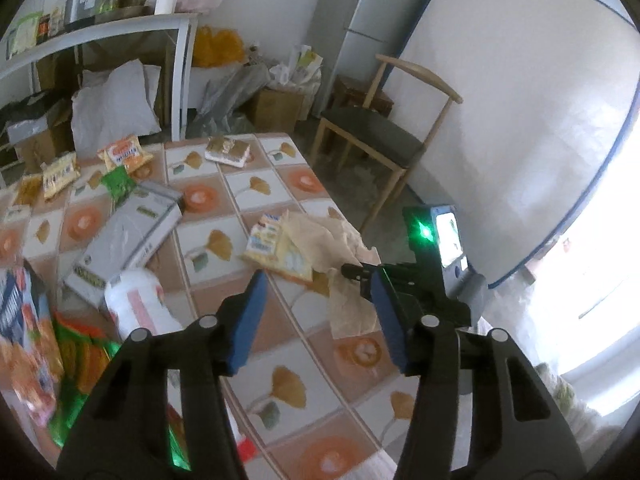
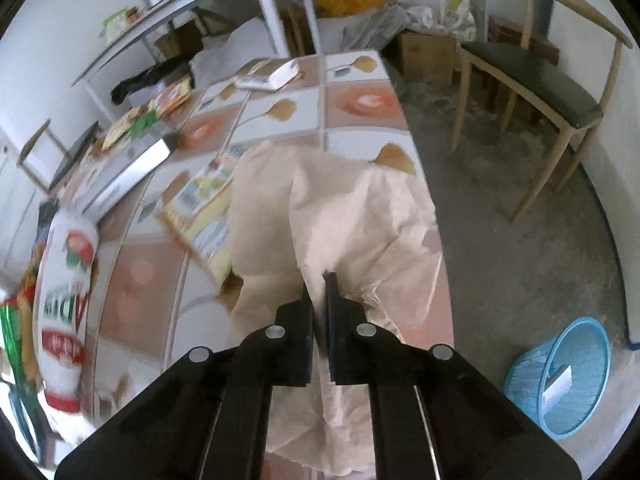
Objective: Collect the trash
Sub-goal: 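Grasp the crumpled brown paper with the right gripper while the left approaches the yellow snack bag, then grasp the yellow Enaak snack bag with the left gripper while the right holds the paper, then carry the snack bag and brown paper over the blue wastebasket with both grippers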
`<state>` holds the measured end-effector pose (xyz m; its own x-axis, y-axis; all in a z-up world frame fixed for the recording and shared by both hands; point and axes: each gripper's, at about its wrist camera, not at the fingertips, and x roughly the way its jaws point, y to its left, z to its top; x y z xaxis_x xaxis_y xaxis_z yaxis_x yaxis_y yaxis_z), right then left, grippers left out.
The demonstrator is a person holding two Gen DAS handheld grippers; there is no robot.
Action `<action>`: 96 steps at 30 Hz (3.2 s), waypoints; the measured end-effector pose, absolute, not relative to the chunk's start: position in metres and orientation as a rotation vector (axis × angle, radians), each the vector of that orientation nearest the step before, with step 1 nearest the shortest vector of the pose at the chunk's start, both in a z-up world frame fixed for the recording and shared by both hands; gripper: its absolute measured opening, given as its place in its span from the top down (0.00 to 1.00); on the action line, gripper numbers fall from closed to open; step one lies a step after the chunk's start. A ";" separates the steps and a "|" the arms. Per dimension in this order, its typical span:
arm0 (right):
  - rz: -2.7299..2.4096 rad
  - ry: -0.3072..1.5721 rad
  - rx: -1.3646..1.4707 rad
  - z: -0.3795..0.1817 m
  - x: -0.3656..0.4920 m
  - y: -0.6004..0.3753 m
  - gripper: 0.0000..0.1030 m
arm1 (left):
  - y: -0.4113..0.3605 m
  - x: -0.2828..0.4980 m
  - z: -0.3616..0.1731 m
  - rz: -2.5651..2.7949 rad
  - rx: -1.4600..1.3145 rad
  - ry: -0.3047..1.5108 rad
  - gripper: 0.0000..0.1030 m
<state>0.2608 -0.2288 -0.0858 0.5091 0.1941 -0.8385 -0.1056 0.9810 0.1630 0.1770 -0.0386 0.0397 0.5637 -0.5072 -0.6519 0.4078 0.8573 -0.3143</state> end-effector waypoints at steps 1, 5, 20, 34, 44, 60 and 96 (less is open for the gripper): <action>0.184 1.023 0.074 -0.086 0.251 -0.226 0.95 | -0.037 0.174 0.037 -0.541 -0.140 0.806 0.53; 0.187 1.024 0.088 -0.082 0.225 -0.225 0.96 | -0.030 0.156 0.023 -0.561 -0.173 0.814 0.56; 0.504 0.852 0.924 -0.052 0.186 -0.313 0.97 | -0.016 0.208 0.056 -0.551 -0.102 0.856 0.60; 0.246 1.005 0.684 -0.108 0.182 -0.313 0.97 | -0.114 0.331 -0.020 -0.508 0.143 1.193 0.29; 0.283 0.998 0.722 -0.113 0.186 -0.315 0.96 | -0.155 0.344 -0.077 -0.461 0.347 1.232 0.29; 0.293 0.992 0.747 -0.116 0.186 -0.318 0.96 | -0.153 0.351 -0.085 -0.513 0.281 1.274 0.31; 0.306 0.937 0.795 -0.103 0.183 -0.317 0.96 | -0.149 0.323 -0.041 -0.572 0.372 1.133 0.96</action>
<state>0.1829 -0.3172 -0.1026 0.5756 0.5562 -0.5994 0.0946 0.6828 0.7245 0.3228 -0.1493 -0.0409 0.3052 -0.2374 -0.9222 0.6009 0.7993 -0.0069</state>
